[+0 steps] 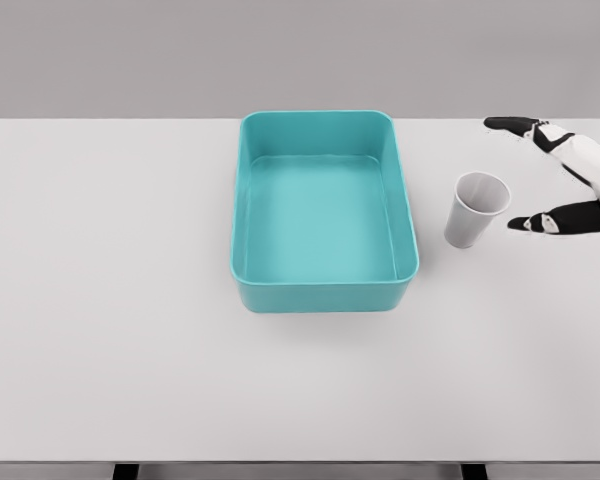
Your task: Put the paper cup into the basket with your right arm
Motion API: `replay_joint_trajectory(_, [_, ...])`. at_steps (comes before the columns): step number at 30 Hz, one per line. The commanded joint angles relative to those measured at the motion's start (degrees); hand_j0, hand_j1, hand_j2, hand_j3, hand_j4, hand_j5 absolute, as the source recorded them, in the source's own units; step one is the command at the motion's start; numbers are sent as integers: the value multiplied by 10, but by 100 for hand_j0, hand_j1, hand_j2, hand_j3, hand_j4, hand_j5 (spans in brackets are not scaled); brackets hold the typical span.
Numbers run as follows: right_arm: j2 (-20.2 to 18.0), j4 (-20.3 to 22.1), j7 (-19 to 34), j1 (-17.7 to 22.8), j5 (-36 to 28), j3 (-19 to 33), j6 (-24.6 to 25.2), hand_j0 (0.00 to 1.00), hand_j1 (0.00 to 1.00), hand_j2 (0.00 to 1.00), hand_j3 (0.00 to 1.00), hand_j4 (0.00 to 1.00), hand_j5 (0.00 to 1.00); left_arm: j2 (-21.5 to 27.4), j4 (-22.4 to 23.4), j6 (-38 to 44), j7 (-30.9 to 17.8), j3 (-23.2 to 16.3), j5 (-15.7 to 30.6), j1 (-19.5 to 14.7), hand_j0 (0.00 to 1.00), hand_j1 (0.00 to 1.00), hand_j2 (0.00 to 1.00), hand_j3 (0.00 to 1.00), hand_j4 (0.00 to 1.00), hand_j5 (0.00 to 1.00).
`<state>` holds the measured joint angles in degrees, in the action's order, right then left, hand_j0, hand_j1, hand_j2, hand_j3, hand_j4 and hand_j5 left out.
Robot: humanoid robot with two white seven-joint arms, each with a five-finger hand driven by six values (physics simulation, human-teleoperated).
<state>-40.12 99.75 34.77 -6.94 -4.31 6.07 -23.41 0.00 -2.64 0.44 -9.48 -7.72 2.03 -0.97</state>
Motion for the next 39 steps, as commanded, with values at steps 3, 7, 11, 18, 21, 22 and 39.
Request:
replay_joint_trajectory(3, [14,-32,2,0,-16,16,112,100,100,100,100,100,100,0,0,0,0,0,0,0,100,100,100,100,100,100])
replay_joint_trajectory(7, [47,-37,2,1,-16,39,129,100,100,100,100,100,100,0,0,0,0,0,0,0,100,100,100,100,100,100])
replay_joint_trajectory(11, [47,-37,2,1,-16,39,129,100,100,100,100,100,100,0,0,0,0,0,0,0,100,100,100,100,100,100])
replay_joint_trajectory(18, [130,-177,2,-4,-106,54,132,100,100,100,100,100,100,0,0,0,0,0,0,0,100,100,100,100,100,100])
replay_joint_trajectory(21, [130,-188,2,-6,-113,55,132,100,100,100,100,100,100,0,0,0,0,0,0,0,100,100,100,100,100,100])
replay_joint_trajectory(22, [130,-189,2,-6,-113,55,133,100,100,100,100,100,100,0,0,0,0,1,0,0,100,100,100,100,100,100])
replay_joint_trajectory(39, [201,-319,2,-35,-165,49,132,100,100,100,100,100,100,0,0,0,0,1,0,-1,100,100,100,100,100,100])
